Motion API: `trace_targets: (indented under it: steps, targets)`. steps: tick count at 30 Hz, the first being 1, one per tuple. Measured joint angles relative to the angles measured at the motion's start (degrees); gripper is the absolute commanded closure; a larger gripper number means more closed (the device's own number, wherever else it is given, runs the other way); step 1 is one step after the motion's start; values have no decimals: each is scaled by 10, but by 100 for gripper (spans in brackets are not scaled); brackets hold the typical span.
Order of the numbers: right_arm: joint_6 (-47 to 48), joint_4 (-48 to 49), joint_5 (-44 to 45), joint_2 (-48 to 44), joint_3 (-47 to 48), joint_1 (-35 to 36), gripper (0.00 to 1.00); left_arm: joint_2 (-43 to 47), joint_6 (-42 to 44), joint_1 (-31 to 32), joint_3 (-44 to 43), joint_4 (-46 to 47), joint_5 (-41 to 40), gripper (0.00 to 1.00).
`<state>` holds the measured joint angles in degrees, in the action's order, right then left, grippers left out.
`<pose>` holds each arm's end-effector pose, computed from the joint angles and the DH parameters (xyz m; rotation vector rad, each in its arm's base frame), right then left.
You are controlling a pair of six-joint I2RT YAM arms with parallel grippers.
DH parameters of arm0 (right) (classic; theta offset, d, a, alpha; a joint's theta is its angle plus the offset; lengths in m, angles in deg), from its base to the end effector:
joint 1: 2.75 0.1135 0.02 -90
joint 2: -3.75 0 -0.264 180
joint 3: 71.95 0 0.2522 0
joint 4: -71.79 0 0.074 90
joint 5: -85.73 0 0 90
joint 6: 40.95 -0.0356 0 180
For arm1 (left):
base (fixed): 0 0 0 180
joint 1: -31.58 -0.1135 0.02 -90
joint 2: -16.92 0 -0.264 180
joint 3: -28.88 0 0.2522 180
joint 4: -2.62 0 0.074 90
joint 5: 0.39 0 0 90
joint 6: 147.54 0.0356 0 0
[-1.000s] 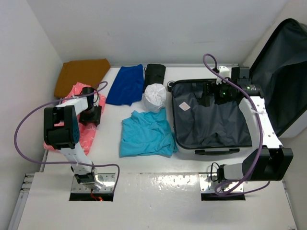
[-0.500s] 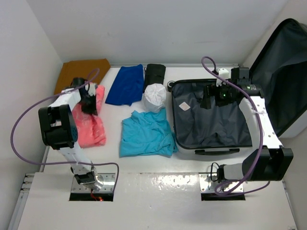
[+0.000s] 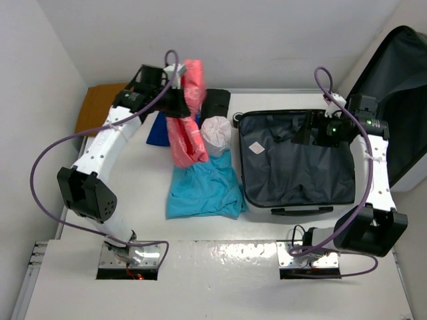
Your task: Pack the luggage
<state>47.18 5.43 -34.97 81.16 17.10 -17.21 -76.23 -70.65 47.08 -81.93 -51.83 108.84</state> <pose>0.2659 -0.0498 0.3366 0.1345 2.4231 0.5754 0.3447 -0.1078 0.3892 0.2367 2.2351 -0.6448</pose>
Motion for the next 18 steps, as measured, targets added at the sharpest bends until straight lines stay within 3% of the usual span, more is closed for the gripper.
trace_targets:
  steps: [10,18]
  targets:
    - [-45,13,-95,-35,8,-31,0,-95,-46,169,-81,-9,-38,100]
    - [-115,76,-151,-57,-61,-38,0,-224,-82,269,-161,-7,-54,100]
